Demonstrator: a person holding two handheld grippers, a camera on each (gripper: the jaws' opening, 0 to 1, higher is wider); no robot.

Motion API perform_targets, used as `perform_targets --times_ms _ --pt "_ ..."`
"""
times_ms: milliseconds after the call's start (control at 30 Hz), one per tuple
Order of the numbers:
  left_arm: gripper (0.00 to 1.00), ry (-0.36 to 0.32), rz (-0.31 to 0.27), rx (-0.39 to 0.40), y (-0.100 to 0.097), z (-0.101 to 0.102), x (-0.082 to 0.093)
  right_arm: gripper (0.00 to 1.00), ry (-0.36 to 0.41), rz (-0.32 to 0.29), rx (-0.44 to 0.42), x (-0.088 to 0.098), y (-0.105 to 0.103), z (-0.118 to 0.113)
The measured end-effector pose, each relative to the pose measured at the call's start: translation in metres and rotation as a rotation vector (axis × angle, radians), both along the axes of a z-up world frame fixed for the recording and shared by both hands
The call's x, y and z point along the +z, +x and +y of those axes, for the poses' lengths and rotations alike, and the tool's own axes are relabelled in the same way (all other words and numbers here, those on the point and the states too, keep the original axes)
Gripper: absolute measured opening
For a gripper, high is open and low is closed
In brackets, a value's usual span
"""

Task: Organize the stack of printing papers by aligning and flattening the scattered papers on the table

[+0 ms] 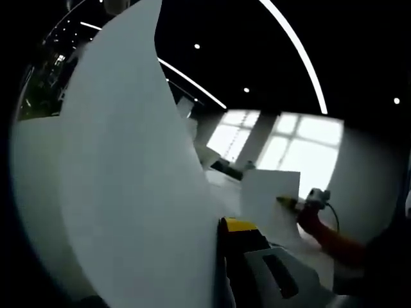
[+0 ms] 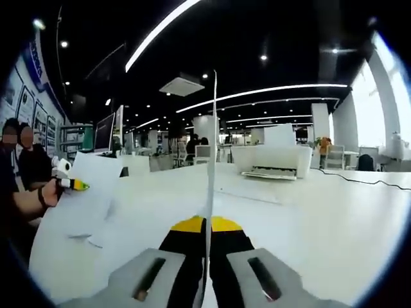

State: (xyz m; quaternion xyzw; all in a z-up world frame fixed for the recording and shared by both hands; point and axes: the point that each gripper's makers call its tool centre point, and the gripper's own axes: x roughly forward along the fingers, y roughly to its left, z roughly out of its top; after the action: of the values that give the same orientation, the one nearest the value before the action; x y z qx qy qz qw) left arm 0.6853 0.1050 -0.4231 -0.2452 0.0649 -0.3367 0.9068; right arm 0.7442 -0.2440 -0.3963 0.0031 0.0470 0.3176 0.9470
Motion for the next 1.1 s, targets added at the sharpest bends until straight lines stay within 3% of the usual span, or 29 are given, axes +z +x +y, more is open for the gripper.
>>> perform_targets --times_ms 400,767,1100 --pt "0.07 0.005 -0.002 0.000 -0.002 -0.003 0.002 0.00 0.025 -0.056 0.044 0.044 -0.015 0.010" --pt "0.08 0.004 -0.005 -0.001 -0.004 -0.004 0.003 0.00 0.039 -0.120 0.131 0.088 -0.045 0.041" --pt "0.08 0.007 -0.008 -0.001 -0.004 -0.004 0.002 0.00 0.125 -0.146 0.253 0.136 -0.077 0.072"
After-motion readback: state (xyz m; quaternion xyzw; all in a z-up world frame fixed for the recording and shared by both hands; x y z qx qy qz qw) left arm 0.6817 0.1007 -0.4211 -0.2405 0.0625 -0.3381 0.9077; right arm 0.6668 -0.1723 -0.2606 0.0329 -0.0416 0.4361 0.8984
